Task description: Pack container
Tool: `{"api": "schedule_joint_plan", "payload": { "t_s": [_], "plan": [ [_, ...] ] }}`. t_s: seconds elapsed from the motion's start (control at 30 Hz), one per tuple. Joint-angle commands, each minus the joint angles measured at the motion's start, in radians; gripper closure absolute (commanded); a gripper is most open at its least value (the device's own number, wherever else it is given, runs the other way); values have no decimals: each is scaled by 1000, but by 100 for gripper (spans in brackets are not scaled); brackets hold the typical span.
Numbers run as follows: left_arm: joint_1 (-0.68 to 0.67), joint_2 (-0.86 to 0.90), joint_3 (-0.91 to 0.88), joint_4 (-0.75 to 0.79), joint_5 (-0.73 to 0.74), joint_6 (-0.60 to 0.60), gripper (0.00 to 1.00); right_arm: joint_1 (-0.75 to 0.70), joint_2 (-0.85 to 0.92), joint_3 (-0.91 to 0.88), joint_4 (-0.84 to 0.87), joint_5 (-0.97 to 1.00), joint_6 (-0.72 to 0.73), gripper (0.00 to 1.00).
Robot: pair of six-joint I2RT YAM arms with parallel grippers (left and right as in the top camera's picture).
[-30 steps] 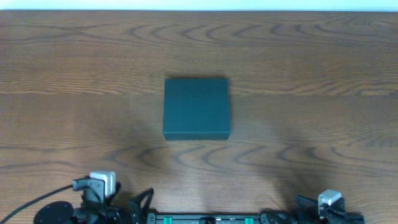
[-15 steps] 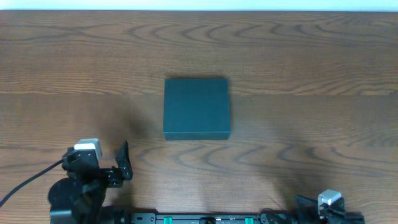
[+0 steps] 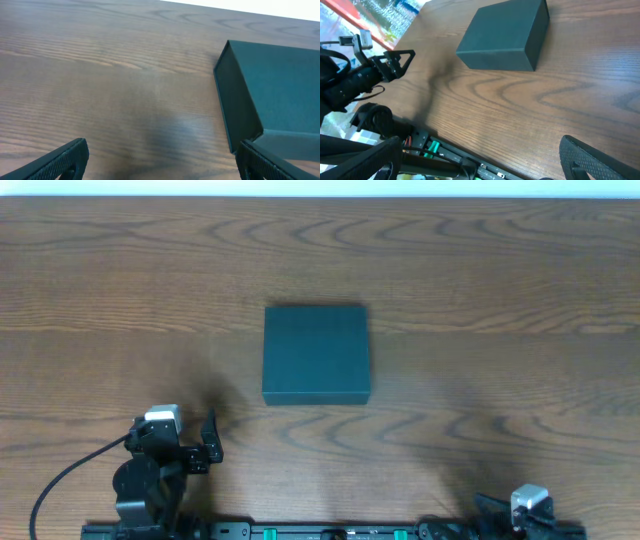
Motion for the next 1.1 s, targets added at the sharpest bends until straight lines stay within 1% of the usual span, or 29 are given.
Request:
{"api": "schedule_joint_plan", "payload": {
  "t_s": [0.0, 0.23, 1.07],
  "plan": [
    [-2, -10, -30, 6, -5, -6, 5, 10, -2, -2, -1, -4, 10, 1],
    [-2, -10, -116, 36, 39, -8, 5, 10, -2, -2, -1, -4, 10, 1],
    [-3, -10, -115, 37, 42, -8, 5, 10, -2, -2, -1, -4, 10, 1]
  ]
}}
